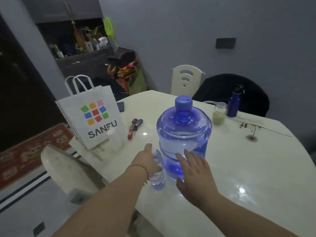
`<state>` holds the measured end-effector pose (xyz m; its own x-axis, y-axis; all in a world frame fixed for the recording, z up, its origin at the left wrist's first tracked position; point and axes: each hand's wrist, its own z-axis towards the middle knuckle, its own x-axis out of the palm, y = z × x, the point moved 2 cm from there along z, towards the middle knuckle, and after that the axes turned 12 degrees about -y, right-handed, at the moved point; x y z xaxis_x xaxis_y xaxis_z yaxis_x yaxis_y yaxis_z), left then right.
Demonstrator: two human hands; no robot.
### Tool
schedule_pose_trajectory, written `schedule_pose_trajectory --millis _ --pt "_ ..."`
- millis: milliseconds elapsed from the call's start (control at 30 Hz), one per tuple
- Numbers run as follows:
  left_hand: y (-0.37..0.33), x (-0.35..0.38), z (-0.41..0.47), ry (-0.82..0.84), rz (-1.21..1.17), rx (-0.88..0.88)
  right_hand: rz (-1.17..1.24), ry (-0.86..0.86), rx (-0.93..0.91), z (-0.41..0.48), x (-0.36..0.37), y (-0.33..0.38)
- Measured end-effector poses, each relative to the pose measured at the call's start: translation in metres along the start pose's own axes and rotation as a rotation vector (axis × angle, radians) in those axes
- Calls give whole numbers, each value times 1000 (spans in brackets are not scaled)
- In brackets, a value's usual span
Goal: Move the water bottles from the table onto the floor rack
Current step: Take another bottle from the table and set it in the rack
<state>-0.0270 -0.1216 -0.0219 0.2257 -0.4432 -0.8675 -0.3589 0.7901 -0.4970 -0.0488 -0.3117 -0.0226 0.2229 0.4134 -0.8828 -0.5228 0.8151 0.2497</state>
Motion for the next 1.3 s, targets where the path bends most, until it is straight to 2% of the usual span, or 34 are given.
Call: schedule_pose_trajectory --millis 133,333,500,633,667,733,833,933,1000,1067,1100,1200,1233,1300 --pt "9 12 0 -152 -134 70 29 -66 30 8 7 4" --pt "3 16 -18 -149 -218 96 142 -277 191 6 5 -23" --pt "-18 15 -51 -147 -308 202 264 -210 150 -9 -10 -37" --pt "-73 14 -76 -125 -500 285 511 -56 173 -40 -41 -46" --pt "-96 16 -85 -103 -528 334 568 -72 232 -49 -54 -51" --pt "-146 22 -107 -58 -562 430 649 -213 390 -66 -85 -67" --pt "-222 31 -148 101 -675 556 612 -451 586 -96 -140 -106" --pt "-285 41 -188 397 -849 588 520 -553 616 -132 -201 -146" --pt "-321 55 -211 611 -1010 405 530 -639 647 -155 -238 -172" --pt "-361 77 -239 739 -1032 147 550 -764 677 -183 -275 -202" --pt "-381 90 -254 761 -1034 52 543 -810 671 -196 -293 -218" --pt "-452 126 -313 797 -1014 -32 492 -901 611 -240 -338 -270" --pt "-479 141 -338 904 -1074 -89 489 -922 598 -259 -351 -289" --pt "-537 160 -386 1196 -1339 -258 481 -952 571 -293 -379 -329"
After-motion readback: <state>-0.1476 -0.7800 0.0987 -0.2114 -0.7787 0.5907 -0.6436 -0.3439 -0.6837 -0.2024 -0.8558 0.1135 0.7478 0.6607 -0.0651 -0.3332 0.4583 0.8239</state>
